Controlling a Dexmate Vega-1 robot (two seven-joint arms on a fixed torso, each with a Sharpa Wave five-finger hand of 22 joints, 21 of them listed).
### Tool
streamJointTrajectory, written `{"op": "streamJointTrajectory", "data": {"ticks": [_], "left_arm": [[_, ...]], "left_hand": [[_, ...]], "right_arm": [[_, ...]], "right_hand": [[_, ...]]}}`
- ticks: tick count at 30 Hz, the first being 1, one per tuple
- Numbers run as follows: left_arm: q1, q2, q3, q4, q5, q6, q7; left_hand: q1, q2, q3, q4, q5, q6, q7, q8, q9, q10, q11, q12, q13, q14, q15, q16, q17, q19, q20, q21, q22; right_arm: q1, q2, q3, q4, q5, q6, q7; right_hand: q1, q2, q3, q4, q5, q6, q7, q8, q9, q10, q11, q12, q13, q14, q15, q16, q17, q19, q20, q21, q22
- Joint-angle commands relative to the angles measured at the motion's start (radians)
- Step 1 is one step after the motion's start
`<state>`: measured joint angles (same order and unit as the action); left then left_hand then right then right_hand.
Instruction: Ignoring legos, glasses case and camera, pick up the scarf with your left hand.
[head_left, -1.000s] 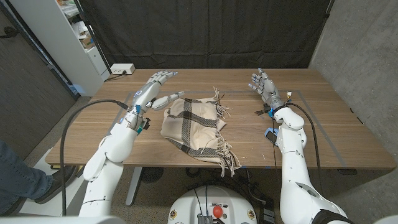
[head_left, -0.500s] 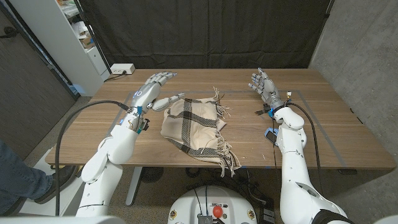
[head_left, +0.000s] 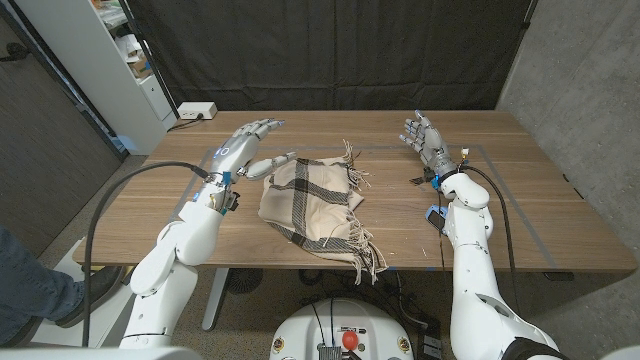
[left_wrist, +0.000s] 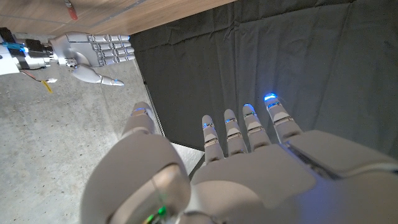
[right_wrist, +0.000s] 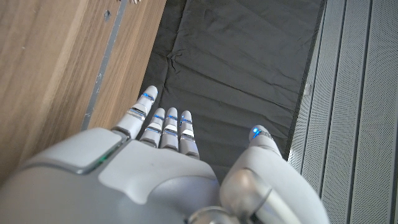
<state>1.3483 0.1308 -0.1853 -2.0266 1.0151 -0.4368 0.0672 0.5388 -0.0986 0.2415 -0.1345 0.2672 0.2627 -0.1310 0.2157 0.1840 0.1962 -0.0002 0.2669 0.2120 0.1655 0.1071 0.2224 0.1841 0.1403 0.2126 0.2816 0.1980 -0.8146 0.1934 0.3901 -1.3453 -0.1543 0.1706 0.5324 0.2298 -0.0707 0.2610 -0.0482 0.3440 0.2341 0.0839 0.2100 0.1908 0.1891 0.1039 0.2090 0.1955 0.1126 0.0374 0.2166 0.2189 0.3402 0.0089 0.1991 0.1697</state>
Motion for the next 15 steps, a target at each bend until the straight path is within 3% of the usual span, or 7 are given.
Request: {"op": "streamJointTrajectory", "data": {"ticks": [1,15], "left_arm": [[0.015,0.03,0.025,-0.036,0.023,0.072,-0.02],[0.03,0.062,0.053,-0.093,0.057,0.154,-0.115]], "left_hand": [[0.006,-0.013,-0.007,-0.001,0.01,-0.001,0.006,-0.008,0.004,0.004,0.001,0.005,0.005,0.019,-0.005,0.008,0.004,0.028,0.002,0.012,0.004],[0.023,-0.03,-0.017,-0.009,0.029,-0.044,0.009,-0.023,0.007,-0.038,0.002,-0.011,0.012,0.012,-0.013,-0.004,0.005,0.088,0.004,0.025,0.001]], "right_arm": [[-0.005,0.0,0.0,-0.01,-0.001,-0.006,0.0],[-0.005,0.0,-0.004,-0.01,-0.004,-0.006,0.001]], "right_hand": [[0.008,0.001,0.002,-0.006,0.007,0.005,0.0,-0.003,0.003,0.006,-0.002,-0.005,0.002,0.002,0.005,-0.003,0.002,-0.003,0.002,-0.004,0.004],[0.008,0.002,0.001,-0.006,0.008,0.006,0.0,-0.004,0.003,0.005,0.001,-0.006,0.002,0.002,0.006,-0.003,0.002,-0.005,0.003,-0.005,0.004]]}}
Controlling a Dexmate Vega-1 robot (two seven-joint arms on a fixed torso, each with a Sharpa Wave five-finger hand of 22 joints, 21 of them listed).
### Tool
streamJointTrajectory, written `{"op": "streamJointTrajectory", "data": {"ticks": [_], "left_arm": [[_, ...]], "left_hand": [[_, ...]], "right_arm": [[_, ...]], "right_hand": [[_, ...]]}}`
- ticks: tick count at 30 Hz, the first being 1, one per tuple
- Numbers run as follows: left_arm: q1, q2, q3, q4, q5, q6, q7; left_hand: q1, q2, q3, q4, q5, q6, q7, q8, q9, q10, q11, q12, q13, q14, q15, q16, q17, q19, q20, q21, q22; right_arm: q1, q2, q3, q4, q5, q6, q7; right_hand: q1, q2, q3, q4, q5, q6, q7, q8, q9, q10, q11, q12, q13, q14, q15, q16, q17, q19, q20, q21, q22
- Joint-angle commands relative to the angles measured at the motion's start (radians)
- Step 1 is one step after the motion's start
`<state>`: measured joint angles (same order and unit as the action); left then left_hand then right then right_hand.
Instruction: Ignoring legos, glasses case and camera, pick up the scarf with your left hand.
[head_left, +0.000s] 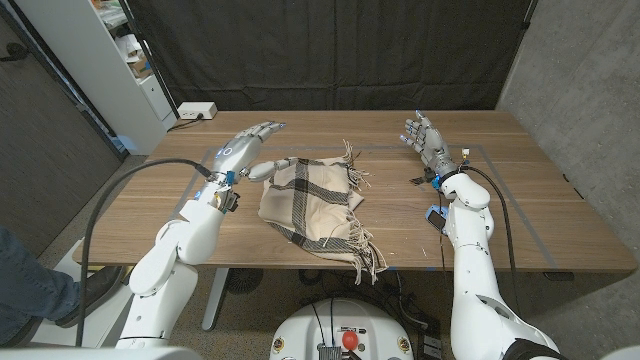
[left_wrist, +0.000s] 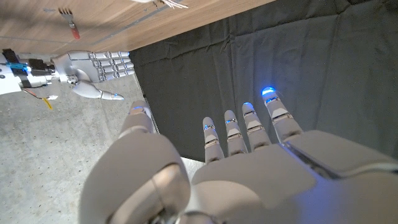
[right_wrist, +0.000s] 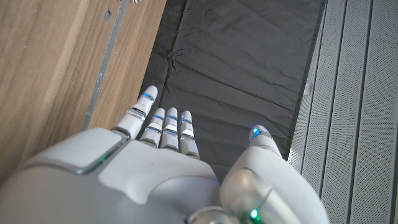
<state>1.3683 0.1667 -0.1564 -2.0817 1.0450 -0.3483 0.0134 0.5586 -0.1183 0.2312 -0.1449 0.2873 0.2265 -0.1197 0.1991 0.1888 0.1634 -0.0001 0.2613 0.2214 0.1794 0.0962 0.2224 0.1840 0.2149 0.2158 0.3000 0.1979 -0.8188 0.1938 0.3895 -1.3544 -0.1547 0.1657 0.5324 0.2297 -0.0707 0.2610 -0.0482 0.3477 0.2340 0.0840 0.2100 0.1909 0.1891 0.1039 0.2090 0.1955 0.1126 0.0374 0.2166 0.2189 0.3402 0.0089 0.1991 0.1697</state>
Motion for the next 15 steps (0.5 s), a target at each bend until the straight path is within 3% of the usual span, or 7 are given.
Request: {"op": "streamJointTrajectory", "data": {"ticks": [1,9,15], "left_arm": [[0.008,0.029,0.025,-0.039,0.019,0.067,-0.072],[0.008,0.048,0.047,-0.051,0.053,0.097,-0.094],[0.002,0.065,0.069,-0.063,0.069,0.122,-0.142]], "left_hand": [[0.004,-0.01,-0.007,0.002,0.009,-0.008,-0.003,-0.007,0.002,-0.005,0.001,-0.005,0.003,-0.001,-0.001,-0.004,0.006,0.014,0.001,0.007,0.001],[0.015,-0.013,-0.008,-0.001,0.016,-0.005,-0.001,-0.003,0.003,0.009,-0.003,0.001,0.006,0.013,-0.005,-0.001,0.006,0.039,0.0,0.012,0.0],[0.031,-0.015,-0.01,-0.004,0.024,0.026,-0.014,0.009,0.004,0.025,-0.008,0.008,0.009,0.03,-0.005,0.001,0.006,0.07,0.001,0.019,-0.001]], "right_arm": [[-0.001,0.0,-0.004,-0.001,-0.004,-0.002,0.0],[0.002,0.0,-0.002,0.0,-0.003,-0.001,-0.002],[0.005,0.0,-0.001,0.002,0.0,0.003,-0.002]], "right_hand": [[0.008,0.002,0.001,-0.006,0.004,0.005,0.0,-0.004,0.003,0.006,0.0,-0.005,0.001,0.002,0.006,-0.003,0.002,-0.005,0.003,-0.005,0.004],[0.008,0.002,0.0,-0.007,0.004,0.006,-0.001,-0.004,0.003,0.005,0.0,-0.006,0.001,0.004,0.005,-0.003,0.002,-0.006,0.003,-0.005,0.004],[0.008,0.003,0.0,-0.007,0.004,0.006,-0.001,-0.004,0.003,0.007,0.0,-0.006,0.001,0.003,0.005,-0.003,0.003,-0.005,0.004,-0.005,0.004]]}}
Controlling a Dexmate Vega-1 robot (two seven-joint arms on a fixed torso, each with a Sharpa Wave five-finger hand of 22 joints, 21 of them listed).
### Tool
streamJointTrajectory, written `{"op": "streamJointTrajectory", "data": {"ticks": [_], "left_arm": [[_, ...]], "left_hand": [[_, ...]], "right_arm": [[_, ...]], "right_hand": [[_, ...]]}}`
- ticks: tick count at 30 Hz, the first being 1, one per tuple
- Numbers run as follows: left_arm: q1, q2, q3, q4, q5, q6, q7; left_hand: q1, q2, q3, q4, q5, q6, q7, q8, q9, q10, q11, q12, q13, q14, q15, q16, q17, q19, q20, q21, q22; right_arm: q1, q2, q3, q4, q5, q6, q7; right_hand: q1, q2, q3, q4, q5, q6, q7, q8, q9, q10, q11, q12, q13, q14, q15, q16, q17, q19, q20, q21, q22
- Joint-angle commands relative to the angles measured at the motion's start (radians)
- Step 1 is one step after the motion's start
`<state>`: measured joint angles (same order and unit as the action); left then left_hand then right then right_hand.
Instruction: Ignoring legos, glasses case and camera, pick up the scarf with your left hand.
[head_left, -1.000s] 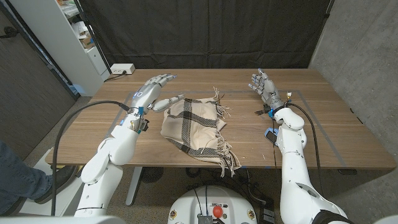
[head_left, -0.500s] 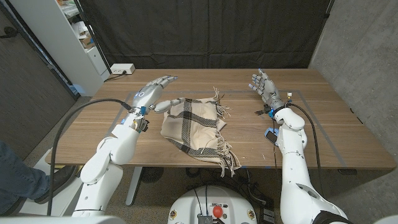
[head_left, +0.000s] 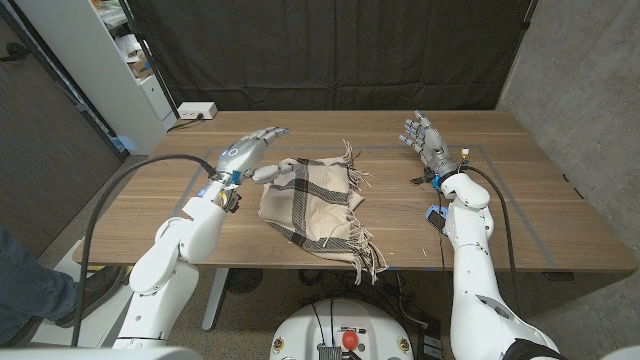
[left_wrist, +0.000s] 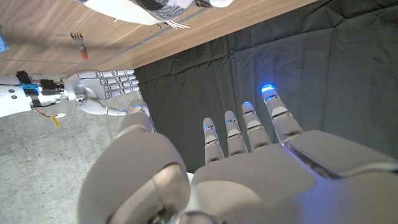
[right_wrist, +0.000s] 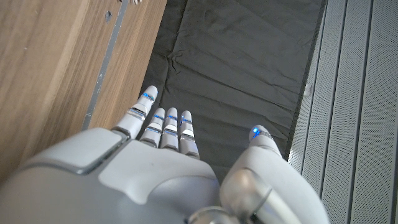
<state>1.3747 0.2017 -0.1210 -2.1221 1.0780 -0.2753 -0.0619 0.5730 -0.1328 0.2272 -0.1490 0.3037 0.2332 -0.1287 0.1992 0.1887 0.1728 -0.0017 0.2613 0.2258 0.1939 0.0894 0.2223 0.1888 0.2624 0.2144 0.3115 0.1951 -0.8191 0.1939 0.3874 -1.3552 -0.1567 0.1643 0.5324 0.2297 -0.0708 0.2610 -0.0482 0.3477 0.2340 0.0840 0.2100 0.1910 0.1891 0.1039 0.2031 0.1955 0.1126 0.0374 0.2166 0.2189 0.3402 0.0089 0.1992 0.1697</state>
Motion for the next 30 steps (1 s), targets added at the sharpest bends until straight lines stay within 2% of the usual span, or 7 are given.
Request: {"op": "streamJointTrajectory", "data": {"ticks": [1,7,14,30], "left_arm": [[-0.005,0.029,0.036,-0.024,0.035,0.053,-0.069],[-0.003,0.04,0.049,-0.038,0.055,0.078,-0.092],[0.001,0.051,0.057,-0.049,0.065,0.099,-0.116],[-0.008,0.069,0.092,-0.023,0.083,0.127,-0.123]], "left_hand": [[0.018,-0.001,-0.007,0.0,0.009,0.026,-0.008,0.012,0.004,0.019,-0.008,0.01,0.005,0.017,0.002,0.001,0.001,0.028,0.002,0.008,0.002],[0.026,-0.003,-0.01,0.0,0.014,0.048,-0.009,0.018,0.004,0.029,-0.015,0.014,0.008,0.026,0.004,0.001,0.001,0.049,0.003,0.012,0.0],[0.034,-0.003,-0.012,0.0,0.018,0.033,-0.001,0.01,0.004,0.024,-0.013,0.012,0.01,0.026,0.004,-0.002,0.001,0.064,0.003,0.012,-0.001],[0.048,-0.005,-0.017,0.0,0.024,0.002,0.004,-0.003,0.005,0.0,-0.01,0.003,0.014,0.016,0.001,-0.011,0.001,0.081,0.004,0.009,-0.004]], "right_arm": [[0.005,0.0,0.001,0.003,0.002,0.004,-0.002],[0.008,0.0,0.004,0.007,0.005,0.007,-0.004],[0.013,-0.001,0.004,0.01,0.004,0.009,-0.006],[0.025,-0.003,-0.001,0.028,-0.004,0.01,-0.006]], "right_hand": [[0.008,0.003,-0.001,-0.007,0.004,0.007,-0.001,-0.004,0.003,0.007,0.0,0.0,0.001,0.003,0.005,-0.003,0.003,-0.006,0.004,-0.005,0.004],[0.008,0.003,-0.001,-0.007,0.004,0.008,-0.001,-0.004,0.003,0.008,0.0,0.0,0.001,0.004,0.005,-0.003,0.003,-0.006,0.004,-0.005,0.004],[0.008,0.004,-0.001,-0.008,0.004,0.008,-0.002,-0.004,0.003,0.007,-0.001,0.0,0.001,0.005,0.004,-0.002,0.003,-0.006,0.004,-0.005,0.004],[0.009,0.005,-0.002,-0.009,0.004,0.01,-0.004,-0.005,0.003,0.008,-0.002,0.0,0.001,0.006,0.004,-0.002,0.003,-0.006,0.004,-0.005,0.004]]}}
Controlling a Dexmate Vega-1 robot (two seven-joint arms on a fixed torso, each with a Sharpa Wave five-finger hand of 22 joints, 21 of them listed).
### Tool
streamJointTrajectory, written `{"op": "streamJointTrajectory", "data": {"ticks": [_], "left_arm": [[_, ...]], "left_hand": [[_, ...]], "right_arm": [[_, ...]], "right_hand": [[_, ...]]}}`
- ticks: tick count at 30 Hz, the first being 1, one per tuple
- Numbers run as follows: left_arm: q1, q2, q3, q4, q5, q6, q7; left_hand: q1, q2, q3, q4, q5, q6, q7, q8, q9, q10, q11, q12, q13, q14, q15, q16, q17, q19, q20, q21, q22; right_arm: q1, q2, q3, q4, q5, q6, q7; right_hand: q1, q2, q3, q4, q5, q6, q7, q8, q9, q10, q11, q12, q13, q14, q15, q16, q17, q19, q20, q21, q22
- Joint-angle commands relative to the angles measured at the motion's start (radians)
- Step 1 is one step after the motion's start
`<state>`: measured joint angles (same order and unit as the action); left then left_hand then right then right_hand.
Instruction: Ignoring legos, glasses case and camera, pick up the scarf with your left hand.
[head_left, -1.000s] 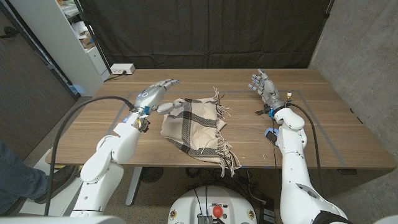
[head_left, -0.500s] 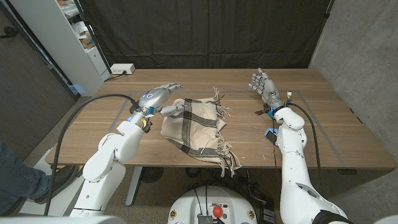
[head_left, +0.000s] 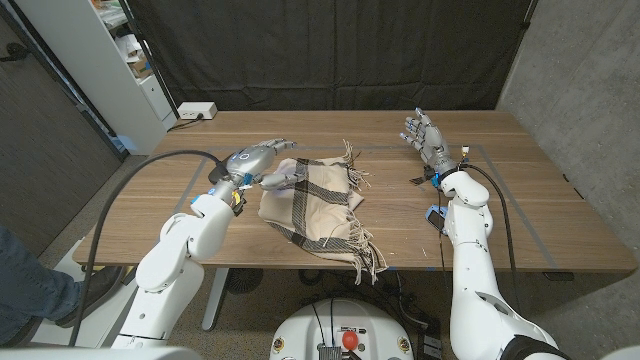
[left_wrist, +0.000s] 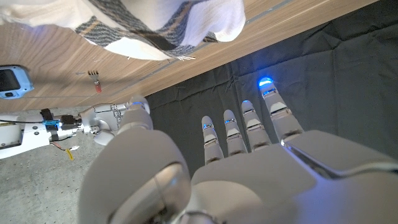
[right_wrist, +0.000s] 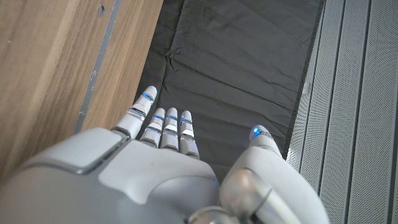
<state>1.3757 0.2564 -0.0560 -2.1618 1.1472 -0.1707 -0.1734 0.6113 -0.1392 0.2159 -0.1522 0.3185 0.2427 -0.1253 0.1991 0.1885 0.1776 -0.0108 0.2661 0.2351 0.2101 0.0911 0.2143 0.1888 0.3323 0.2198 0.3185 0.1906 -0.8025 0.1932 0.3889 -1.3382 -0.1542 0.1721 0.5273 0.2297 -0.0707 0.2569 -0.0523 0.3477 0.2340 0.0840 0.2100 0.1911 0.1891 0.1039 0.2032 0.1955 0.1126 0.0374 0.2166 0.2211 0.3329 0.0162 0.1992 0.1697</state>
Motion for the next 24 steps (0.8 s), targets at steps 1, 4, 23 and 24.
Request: {"op": "streamJointTrajectory", "data": {"ticks": [1,4,23,24], "left_arm": [[-0.012,0.015,0.031,0.018,0.014,0.026,-0.023],[-0.019,0.021,0.041,0.027,0.015,0.026,-0.025],[-0.066,0.042,0.105,0.08,0.035,0.06,-0.054],[-0.067,0.043,0.105,0.08,0.033,0.061,-0.056]], "left_hand": [[0.01,0.001,-0.006,0.003,0.009,-0.008,0.0,-0.003,0.005,-0.005,-0.001,-0.002,0.005,0.0,0.0,-0.003,0.001,0.011,-0.001,0.002,0.001],[0.012,0.001,-0.006,0.004,0.01,-0.011,0.002,-0.004,0.005,-0.005,-0.001,-0.002,0.005,0.001,-0.001,-0.003,0.001,0.012,-0.001,0.001,0.0],[0.019,0.001,-0.01,0.004,0.013,-0.016,0.003,-0.004,0.005,-0.011,0.001,-0.004,0.008,-0.001,0.003,-0.006,0.001,0.02,-0.001,-0.002,-0.001],[0.019,0.001,-0.01,0.005,0.013,-0.016,0.003,-0.005,0.005,-0.012,0.001,-0.004,0.008,-0.001,0.003,-0.006,0.001,0.02,-0.001,-0.002,-0.001]], "right_arm": [[0.009,-0.002,-0.002,0.012,-0.007,0.003,-0.002],[0.01,-0.003,-0.001,0.014,-0.006,0.004,-0.002],[0.021,-0.007,0.011,0.03,-0.005,0.01,-0.013],[0.022,-0.007,0.01,0.032,-0.005,0.012,-0.013]], "right_hand": [[0.009,0.005,0.002,-0.005,0.004,0.01,-0.003,-0.005,0.003,0.008,-0.002,0.0,0.001,0.006,0.004,-0.002,0.001,0.001,-0.003,-0.005,0.004],[0.009,0.006,0.002,-0.005,0.004,0.009,-0.004,-0.005,0.003,0.008,-0.002,0.0,0.001,0.007,0.004,-0.002,0.001,0.001,-0.003,-0.005,0.004],[0.008,0.007,0.0,-0.005,0.004,0.01,-0.005,-0.005,0.003,0.008,-0.002,-0.001,0.001,0.009,0.003,-0.001,0.002,-0.001,-0.003,-0.005,0.004],[0.008,0.007,0.0,-0.005,0.004,0.01,-0.005,-0.005,0.003,0.008,-0.002,-0.001,0.001,0.01,0.002,0.0,0.002,-0.001,-0.003,-0.005,0.004]]}}
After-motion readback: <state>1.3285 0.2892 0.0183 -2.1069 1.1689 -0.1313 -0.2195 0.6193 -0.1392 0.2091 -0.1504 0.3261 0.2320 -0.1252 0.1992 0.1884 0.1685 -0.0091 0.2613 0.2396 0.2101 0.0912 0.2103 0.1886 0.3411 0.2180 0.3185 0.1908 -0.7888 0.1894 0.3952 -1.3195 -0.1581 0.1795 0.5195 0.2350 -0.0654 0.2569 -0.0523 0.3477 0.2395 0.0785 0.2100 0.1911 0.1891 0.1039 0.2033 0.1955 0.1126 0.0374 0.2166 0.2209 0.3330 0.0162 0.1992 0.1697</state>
